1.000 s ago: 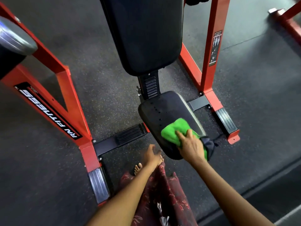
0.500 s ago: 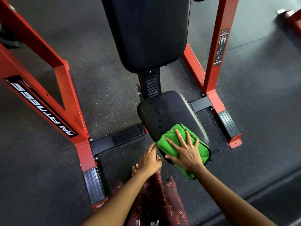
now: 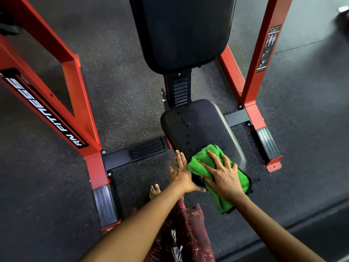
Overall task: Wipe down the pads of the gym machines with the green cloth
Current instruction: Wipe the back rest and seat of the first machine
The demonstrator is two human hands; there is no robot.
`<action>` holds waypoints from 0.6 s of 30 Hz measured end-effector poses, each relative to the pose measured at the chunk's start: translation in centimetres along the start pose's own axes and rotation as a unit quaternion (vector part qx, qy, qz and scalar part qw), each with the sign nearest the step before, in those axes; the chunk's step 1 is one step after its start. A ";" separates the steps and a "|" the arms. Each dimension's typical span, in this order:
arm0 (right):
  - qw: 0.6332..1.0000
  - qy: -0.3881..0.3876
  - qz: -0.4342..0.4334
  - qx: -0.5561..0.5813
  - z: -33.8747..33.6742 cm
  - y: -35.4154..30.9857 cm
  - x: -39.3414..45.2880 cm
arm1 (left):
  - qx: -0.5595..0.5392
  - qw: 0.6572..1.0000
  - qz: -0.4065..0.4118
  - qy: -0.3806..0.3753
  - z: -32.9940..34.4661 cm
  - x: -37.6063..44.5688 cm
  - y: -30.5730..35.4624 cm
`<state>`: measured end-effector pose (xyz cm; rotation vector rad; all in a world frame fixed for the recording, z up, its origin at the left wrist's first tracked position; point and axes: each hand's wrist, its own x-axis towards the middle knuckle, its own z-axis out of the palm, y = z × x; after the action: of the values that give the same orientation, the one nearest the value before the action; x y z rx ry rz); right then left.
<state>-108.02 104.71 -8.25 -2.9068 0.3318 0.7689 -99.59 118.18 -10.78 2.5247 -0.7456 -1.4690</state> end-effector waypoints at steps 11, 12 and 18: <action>0.997 -0.012 0.069 0.015 -1.1 -1.3 5.2 | -0.039 0.998 -0.051 0.004 0.9 0.8 0.9; 0.999 0.004 0.044 0.008 -0.8 -1.5 4.2 | -0.045 0.998 -0.050 0.005 0.9 0.8 1.0; 0.997 0.008 0.074 -0.004 -0.9 3.6 3.3 | -0.298 0.941 -0.086 0.136 1.0 1.1 2.3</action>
<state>-105.69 100.45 -9.28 -2.9223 0.5535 0.7685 -100.79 115.81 -11.34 2.2693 -0.0180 -1.1220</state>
